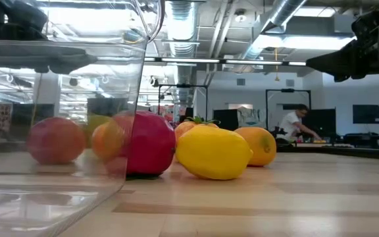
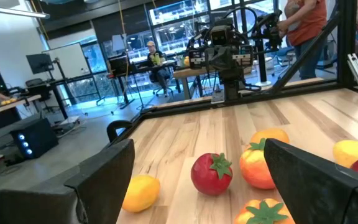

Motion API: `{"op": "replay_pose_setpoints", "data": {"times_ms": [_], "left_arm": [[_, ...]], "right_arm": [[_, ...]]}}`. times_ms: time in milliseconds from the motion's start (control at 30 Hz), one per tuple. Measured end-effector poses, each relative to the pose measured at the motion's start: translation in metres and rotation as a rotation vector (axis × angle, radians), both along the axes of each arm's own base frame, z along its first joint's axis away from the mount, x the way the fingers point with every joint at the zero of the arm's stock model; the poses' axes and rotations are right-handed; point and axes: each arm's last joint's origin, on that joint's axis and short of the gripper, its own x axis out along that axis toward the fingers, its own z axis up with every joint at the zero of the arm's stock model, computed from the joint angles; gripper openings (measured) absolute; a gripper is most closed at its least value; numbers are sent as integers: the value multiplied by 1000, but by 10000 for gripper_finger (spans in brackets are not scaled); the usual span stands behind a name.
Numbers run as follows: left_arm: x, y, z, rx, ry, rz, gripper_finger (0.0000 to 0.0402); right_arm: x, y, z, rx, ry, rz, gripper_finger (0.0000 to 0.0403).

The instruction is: Sort produce into baskets

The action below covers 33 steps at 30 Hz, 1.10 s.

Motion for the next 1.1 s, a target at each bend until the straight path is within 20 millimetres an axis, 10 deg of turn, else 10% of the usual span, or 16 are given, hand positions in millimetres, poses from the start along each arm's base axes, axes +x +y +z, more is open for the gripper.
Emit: {"op": "replay_pose_setpoints", "data": {"times_ms": [1100], "left_arm": [[0, 0, 0, -40, -8, 3, 347]], "right_arm": [[0, 0, 2, 4, -25, 1, 37]]}}
